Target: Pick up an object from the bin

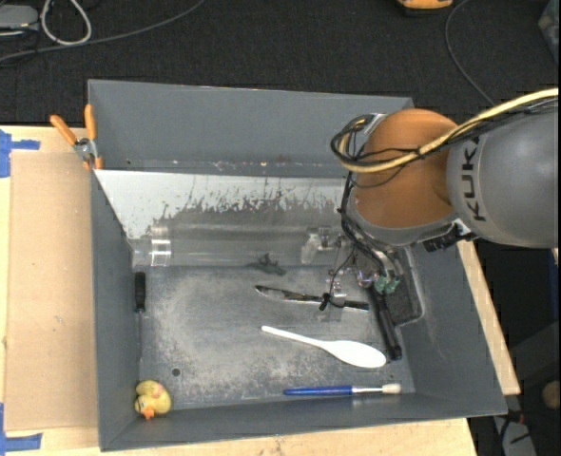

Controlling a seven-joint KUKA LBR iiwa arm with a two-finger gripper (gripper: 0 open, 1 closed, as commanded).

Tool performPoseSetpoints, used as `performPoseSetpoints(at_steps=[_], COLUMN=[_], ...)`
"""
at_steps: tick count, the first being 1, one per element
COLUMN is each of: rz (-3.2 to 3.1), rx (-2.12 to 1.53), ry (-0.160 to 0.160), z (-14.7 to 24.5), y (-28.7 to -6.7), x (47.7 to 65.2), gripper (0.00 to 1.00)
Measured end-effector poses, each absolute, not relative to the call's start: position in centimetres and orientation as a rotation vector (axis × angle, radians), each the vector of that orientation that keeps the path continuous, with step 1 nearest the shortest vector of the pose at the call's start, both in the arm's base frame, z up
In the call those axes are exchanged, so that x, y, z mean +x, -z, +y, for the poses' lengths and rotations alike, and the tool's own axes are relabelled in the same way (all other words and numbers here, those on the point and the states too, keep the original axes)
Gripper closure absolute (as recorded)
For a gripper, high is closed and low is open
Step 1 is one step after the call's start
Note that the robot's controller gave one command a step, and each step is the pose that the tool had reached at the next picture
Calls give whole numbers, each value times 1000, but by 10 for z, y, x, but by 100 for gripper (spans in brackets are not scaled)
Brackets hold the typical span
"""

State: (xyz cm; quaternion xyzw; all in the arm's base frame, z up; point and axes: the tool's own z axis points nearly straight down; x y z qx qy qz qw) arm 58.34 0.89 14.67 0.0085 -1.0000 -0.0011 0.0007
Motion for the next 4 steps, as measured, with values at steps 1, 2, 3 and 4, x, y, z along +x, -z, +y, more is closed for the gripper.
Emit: performPoseSetpoints(at_steps=[1, 2, 3, 4], rz=[-3129, -3143, -3143, -3139], rx=[-303, 37, 35, 32], ry=[7, 7, 8, 9], z=[-20, -38, -38, -38], y=[-91, -71, -71, -90], x=[552, 607, 607, 606], gripper=[0, 100, 100, 100])
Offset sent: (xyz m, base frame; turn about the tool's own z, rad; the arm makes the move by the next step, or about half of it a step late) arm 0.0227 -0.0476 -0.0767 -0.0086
